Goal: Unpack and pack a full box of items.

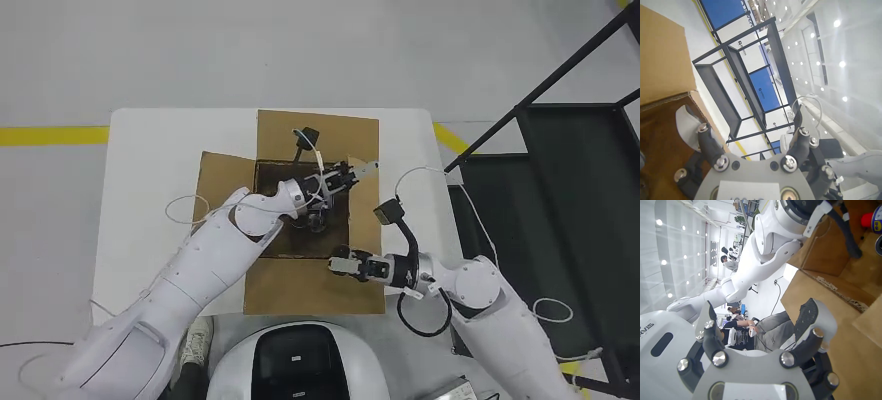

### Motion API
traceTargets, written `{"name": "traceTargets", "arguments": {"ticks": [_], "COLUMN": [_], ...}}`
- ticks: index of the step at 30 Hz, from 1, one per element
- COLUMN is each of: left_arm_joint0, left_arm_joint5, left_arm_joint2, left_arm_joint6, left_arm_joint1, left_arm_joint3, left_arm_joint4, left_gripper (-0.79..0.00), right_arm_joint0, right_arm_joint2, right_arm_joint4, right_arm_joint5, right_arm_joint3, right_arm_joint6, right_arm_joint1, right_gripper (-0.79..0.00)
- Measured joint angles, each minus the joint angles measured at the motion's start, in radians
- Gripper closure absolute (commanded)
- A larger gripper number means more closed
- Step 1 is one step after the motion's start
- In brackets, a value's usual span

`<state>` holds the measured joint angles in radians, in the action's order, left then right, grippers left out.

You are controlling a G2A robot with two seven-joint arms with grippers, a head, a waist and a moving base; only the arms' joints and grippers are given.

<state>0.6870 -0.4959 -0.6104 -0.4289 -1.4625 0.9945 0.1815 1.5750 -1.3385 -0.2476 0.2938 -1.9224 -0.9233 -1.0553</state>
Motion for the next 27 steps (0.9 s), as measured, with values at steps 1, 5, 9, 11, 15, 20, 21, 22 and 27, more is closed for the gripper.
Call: {"name": "traceTargets", "arguments": {"ticks": [1,5,9,11,15,20,21,22,27], "left_arm_joint0": [-0.002,-0.021,-0.038,-0.038,-0.035,-0.005,0.004,0.018,0.099], "left_arm_joint5": [0.0,-0.013,-0.045,-0.062,-0.089,-0.115,-0.116,-0.117,-0.106], "left_arm_joint2": [0.006,0.017,0.028,0.033,0.013,-0.043,-0.056,-0.074,-0.163], "left_arm_joint6": [-0.008,-0.037,-0.08,-0.089,-0.094,-0.115,-0.119,-0.125,-0.152], "left_arm_joint1": [-0.009,-0.039,-0.065,-0.074,-0.076,-0.052,-0.045,-0.035,0.011], "left_arm_joint3": [0.0,-0.023,-0.054,-0.069,-0.092,-0.064,-0.052,-0.031,0.089], "left_arm_joint4": [0.016,0.089,0.14,0.138,0.129,0.093,0.084,0.071,0.015], "left_gripper": [-0.785,-0.785,-0.785,-0.785,-0.785,-0.785,-0.785,-0.785,-0.785], "right_arm_joint0": [-0.004,0.019,0.071,0.094,0.141,0.169,0.166,0.158,0.117], "right_arm_joint2": [0.004,-0.015,-0.081,-0.128,-0.209,-0.265,-0.267,-0.267,-0.243], "right_arm_joint4": [0.007,0.068,0.13,0.119,0.105,0.096,0.096,0.1,0.086], "right_arm_joint5": [-0.004,-0.026,-0.041,-0.041,-0.045,-0.055,-0.06,-0.069,-0.076], "right_arm_joint3": [0.0,-0.008,-0.036,-0.045,-0.038,0.008,0.023,0.043,0.122], "right_arm_joint6": [0.003,0.059,0.14,0.171,0.229,0.3,0.311,0.327,0.413], "right_arm_joint1": [0.0,0.003,0.01,0.013,0.018,0.018,0.017,0.016,0.007], "right_gripper": [-0.785,-0.785,-0.785,-0.785,-0.785,-0.785,-0.785,-0.785,-0.785]}}
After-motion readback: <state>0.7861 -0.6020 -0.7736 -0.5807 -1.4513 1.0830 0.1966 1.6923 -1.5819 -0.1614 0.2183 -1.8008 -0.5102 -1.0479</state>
